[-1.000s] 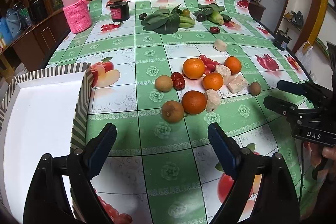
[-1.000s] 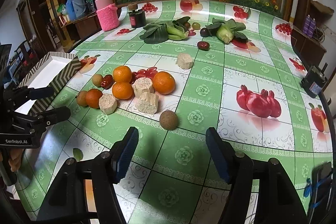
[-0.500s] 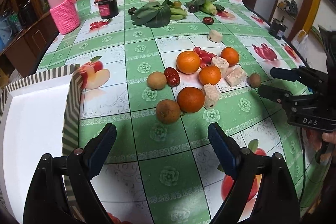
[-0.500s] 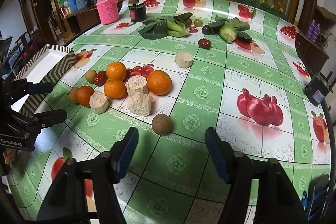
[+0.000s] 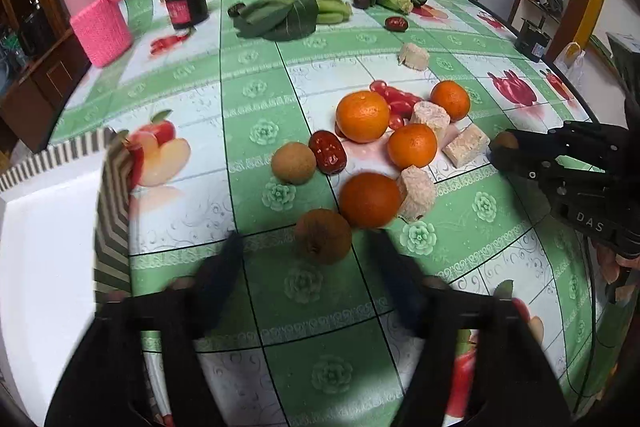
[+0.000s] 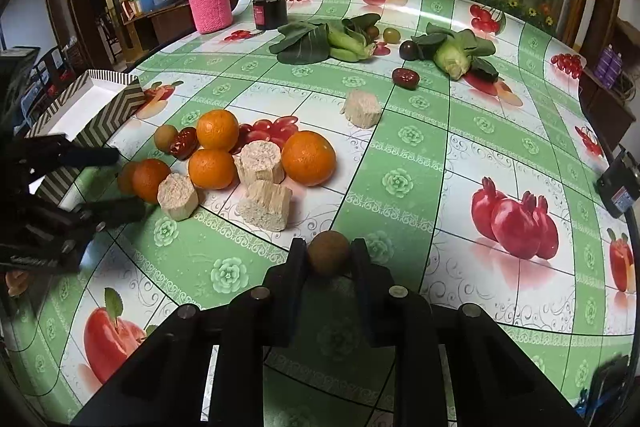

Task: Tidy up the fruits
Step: 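Close the left gripper on a brown round fruit while the right gripper grasps another brown fruit, then carry both held brown fruits over the white striped tray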

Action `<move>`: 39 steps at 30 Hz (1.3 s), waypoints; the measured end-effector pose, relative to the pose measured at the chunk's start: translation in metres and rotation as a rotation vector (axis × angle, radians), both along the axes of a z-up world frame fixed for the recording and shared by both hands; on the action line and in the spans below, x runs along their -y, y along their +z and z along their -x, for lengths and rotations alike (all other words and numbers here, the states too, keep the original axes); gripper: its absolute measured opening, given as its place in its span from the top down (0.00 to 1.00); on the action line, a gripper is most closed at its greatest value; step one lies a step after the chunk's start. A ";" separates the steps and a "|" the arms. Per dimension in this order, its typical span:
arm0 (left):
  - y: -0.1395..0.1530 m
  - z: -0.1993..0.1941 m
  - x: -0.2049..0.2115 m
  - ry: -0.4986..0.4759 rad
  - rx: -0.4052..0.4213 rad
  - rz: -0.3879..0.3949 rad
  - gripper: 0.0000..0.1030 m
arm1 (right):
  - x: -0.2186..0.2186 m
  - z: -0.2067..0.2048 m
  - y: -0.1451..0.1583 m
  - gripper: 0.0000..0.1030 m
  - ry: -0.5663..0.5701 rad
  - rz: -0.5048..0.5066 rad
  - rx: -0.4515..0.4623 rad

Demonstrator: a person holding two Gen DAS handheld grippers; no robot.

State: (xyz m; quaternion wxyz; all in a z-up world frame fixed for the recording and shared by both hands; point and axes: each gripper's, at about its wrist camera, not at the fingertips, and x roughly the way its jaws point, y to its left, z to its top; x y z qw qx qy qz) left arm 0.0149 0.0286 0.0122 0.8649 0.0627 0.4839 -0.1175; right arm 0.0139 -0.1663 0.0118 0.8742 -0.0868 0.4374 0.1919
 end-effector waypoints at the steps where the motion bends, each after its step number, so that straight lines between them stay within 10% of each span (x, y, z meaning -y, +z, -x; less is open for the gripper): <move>1: 0.001 0.000 0.000 -0.003 0.009 0.004 0.53 | 0.001 0.000 0.000 0.77 0.001 -0.003 -0.001; 4: 0.002 0.001 0.000 -0.008 0.015 0.007 0.77 | 0.003 0.001 0.000 0.77 -0.003 -0.013 -0.003; 15: 0.017 0.025 -0.013 0.043 0.024 0.060 0.77 | 0.004 0.023 0.017 0.77 -0.002 -0.082 0.005; 39: 0.047 0.038 -0.104 0.248 0.097 -0.085 0.76 | -0.130 0.025 0.054 0.78 0.249 -0.143 -0.002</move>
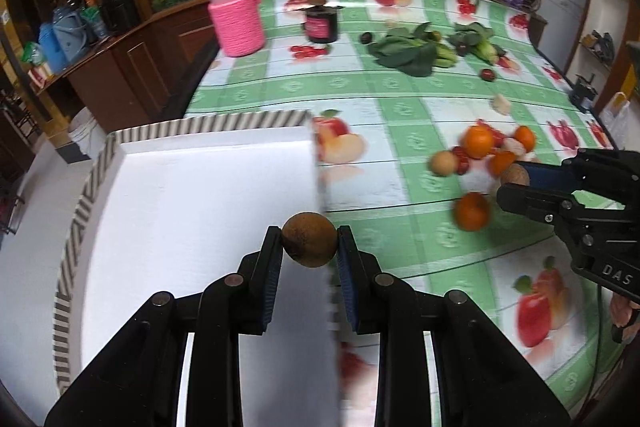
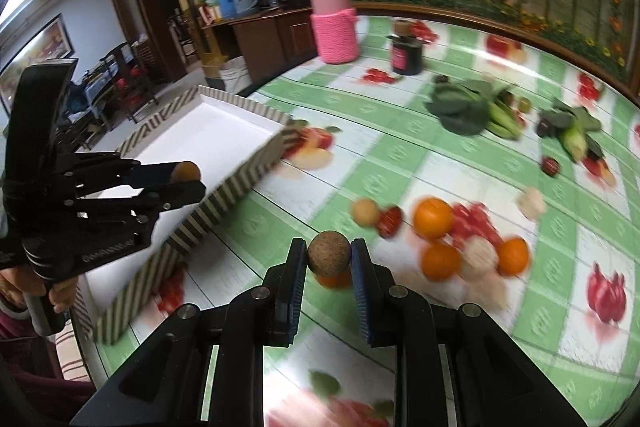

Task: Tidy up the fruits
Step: 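Carry both held brown fruits over the white striped tray, then open both grippers to drop the brown fruits into the tray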

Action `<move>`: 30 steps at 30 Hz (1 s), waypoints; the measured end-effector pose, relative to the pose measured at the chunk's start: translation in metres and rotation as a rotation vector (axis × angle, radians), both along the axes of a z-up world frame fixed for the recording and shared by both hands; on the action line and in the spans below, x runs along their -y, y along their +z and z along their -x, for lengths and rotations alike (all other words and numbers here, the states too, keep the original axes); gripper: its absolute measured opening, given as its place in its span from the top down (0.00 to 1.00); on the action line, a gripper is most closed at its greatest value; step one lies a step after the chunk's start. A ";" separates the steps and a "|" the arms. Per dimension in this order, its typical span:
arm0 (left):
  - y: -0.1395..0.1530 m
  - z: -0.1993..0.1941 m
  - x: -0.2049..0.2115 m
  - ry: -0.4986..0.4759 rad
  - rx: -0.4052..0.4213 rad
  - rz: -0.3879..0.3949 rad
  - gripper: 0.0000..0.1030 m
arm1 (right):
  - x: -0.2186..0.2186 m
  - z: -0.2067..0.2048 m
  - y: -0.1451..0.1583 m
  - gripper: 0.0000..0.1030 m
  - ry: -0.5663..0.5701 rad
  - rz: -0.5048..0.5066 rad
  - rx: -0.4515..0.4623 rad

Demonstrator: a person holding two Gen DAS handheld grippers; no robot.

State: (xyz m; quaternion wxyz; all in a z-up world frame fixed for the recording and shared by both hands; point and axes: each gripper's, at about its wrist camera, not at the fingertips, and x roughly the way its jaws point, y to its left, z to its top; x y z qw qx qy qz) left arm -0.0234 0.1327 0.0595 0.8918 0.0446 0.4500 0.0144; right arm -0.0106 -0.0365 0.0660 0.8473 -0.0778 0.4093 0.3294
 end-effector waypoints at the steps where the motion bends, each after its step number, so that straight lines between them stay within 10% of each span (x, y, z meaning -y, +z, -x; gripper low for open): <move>1: -0.001 0.000 -0.005 0.008 -0.001 -0.005 0.76 | -0.006 -0.002 0.000 0.78 0.009 0.000 -0.001; 30: -0.036 -0.063 -0.104 0.234 -0.098 0.023 0.75 | -0.162 -0.068 -0.040 0.77 0.210 0.066 -0.072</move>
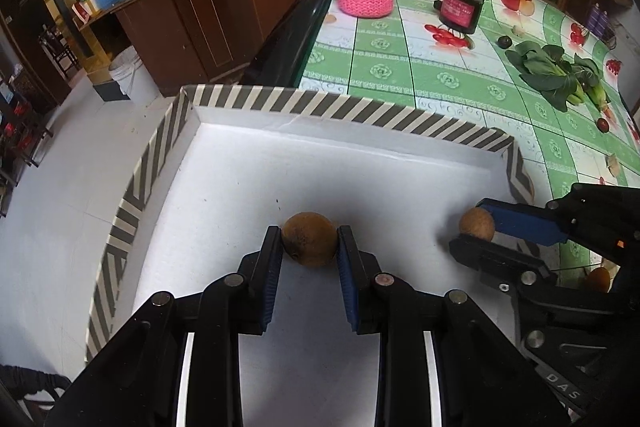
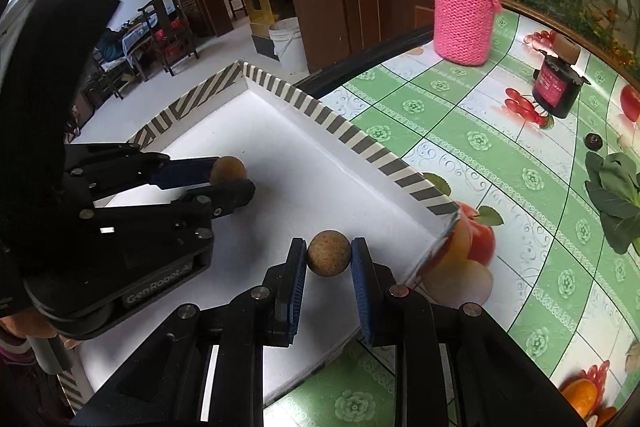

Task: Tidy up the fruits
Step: 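Open both grippers to drop the brown fruits into the tray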

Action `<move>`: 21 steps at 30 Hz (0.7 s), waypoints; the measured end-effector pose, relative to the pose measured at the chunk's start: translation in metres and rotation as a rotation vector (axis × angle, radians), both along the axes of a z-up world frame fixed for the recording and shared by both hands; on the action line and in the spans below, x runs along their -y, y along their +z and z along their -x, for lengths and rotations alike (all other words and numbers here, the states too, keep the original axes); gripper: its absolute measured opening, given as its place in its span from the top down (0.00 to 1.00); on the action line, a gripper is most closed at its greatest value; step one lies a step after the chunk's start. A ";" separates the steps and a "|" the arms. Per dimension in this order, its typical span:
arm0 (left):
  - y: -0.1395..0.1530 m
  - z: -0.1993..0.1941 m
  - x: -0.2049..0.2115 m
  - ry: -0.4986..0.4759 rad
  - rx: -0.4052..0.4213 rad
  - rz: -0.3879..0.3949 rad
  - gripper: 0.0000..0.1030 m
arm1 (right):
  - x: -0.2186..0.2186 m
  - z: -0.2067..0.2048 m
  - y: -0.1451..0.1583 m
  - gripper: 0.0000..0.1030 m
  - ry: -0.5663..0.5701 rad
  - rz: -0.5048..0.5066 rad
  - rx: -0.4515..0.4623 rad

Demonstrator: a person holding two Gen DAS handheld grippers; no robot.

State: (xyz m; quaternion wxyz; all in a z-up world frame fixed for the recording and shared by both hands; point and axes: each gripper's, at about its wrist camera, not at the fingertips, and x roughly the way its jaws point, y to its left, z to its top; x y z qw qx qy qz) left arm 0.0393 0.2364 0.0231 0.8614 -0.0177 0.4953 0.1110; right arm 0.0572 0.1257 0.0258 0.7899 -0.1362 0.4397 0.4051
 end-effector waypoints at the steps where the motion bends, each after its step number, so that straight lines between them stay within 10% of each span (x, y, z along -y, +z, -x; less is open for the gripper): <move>1: 0.000 0.000 0.000 0.003 0.001 -0.001 0.75 | 0.002 0.000 0.000 0.76 0.000 -0.004 -0.002; 4: 0.000 0.001 -0.001 0.016 0.000 0.004 0.69 | 0.008 0.003 0.006 0.69 -0.002 -0.025 -0.006; 7: 0.002 0.008 -0.004 0.037 0.011 0.020 0.32 | 0.018 0.010 0.016 0.64 -0.012 -0.037 0.013; 16: 0.021 0.033 0.020 0.010 0.077 0.033 0.27 | 0.085 0.038 0.049 0.22 -0.115 -0.112 0.104; 21: 0.030 0.046 0.051 -0.054 0.098 0.056 0.27 | 0.129 0.051 0.056 0.19 -0.185 -0.121 0.128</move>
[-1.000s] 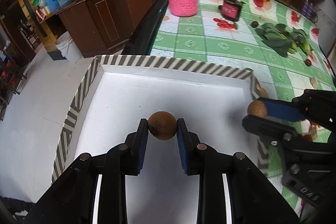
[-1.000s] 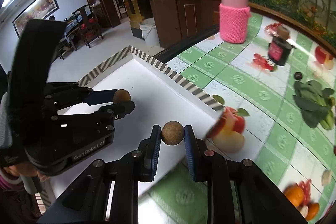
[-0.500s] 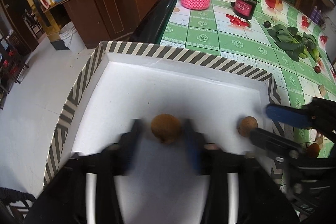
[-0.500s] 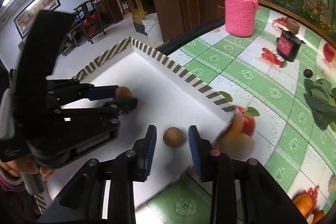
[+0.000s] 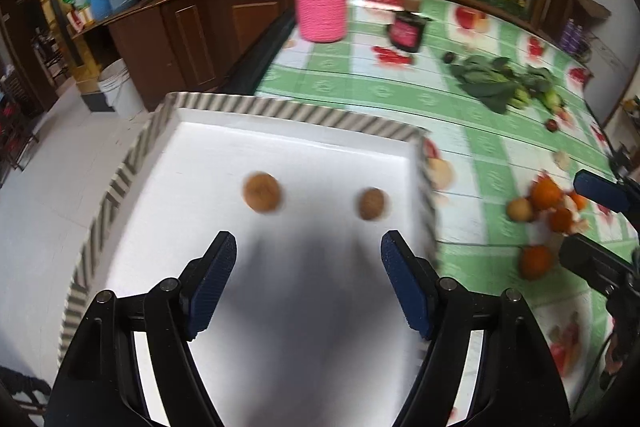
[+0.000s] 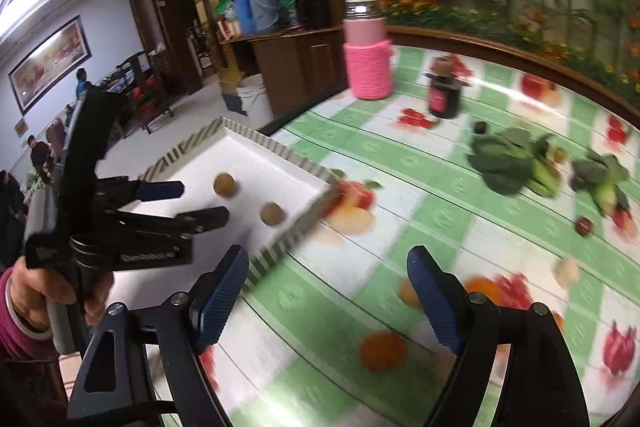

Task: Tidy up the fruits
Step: 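Open both grippers to drop the brown fruits into the tray, then move both open grippers back over the fruits on the table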

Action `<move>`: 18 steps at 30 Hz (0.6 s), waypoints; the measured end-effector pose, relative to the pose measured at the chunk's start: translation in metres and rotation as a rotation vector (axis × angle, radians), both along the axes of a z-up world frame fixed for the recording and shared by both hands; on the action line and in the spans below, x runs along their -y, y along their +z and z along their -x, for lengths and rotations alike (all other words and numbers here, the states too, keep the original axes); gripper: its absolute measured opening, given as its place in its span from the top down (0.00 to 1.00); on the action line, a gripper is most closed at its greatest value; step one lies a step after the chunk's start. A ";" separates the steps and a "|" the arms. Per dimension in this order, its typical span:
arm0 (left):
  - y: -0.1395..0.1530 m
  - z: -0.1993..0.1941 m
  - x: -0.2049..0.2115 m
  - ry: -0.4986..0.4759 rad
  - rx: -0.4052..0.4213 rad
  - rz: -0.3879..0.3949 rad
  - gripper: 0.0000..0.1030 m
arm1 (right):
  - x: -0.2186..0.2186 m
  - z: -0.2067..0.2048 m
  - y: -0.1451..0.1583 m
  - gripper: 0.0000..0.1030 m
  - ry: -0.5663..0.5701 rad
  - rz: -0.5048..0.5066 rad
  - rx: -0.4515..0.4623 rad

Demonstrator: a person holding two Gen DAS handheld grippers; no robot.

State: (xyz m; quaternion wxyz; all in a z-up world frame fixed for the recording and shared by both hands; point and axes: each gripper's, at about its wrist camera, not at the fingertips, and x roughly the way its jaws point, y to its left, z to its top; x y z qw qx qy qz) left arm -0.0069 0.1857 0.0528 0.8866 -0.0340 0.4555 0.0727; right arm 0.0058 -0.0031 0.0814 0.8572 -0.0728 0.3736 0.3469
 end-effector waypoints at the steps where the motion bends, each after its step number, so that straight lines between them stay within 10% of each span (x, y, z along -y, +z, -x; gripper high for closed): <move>1: 0.001 0.002 0.005 -0.011 0.003 -0.001 0.27 | 0.011 0.002 0.000 0.19 -0.017 0.010 0.008; 18: -0.008 0.013 0.111 -0.245 -0.017 0.012 0.28 | 0.143 0.033 -0.036 0.19 -0.215 0.086 -0.040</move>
